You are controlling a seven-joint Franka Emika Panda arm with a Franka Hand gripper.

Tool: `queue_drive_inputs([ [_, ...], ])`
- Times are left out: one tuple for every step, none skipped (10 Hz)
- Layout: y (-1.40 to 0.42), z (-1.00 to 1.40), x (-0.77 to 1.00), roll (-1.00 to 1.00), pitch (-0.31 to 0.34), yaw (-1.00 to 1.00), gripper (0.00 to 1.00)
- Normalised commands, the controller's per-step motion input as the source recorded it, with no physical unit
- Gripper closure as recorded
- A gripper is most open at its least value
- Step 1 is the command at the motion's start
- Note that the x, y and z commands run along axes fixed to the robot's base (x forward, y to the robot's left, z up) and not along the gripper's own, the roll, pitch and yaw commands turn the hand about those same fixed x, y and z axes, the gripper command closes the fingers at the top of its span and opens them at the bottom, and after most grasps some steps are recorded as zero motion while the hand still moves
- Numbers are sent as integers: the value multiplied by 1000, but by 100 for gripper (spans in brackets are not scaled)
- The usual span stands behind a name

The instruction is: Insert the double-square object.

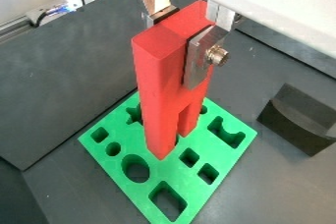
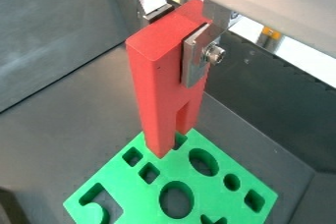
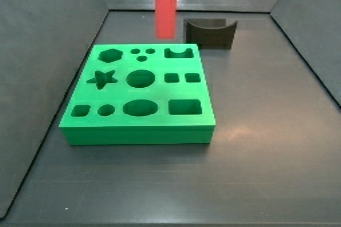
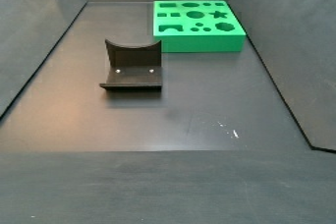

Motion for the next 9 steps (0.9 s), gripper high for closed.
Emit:
queue_drive_inputs([
  [0,-343,34,46,-20,-1000,100],
  [0,-346,37,46,-16,-1000,100],
  [37,-311,103,36,-13,-1000,100],
  [131,-337,271,64,0,-869,100],
  [191,-400,337,69,0,-797,100],
  [206,-434,334,73,0,-786,100],
  [189,-391,340,59,0,-809,100],
  [137,-311,251,10,0,-909,100],
  [63,-280,111,0,-6,-1000,100],
])
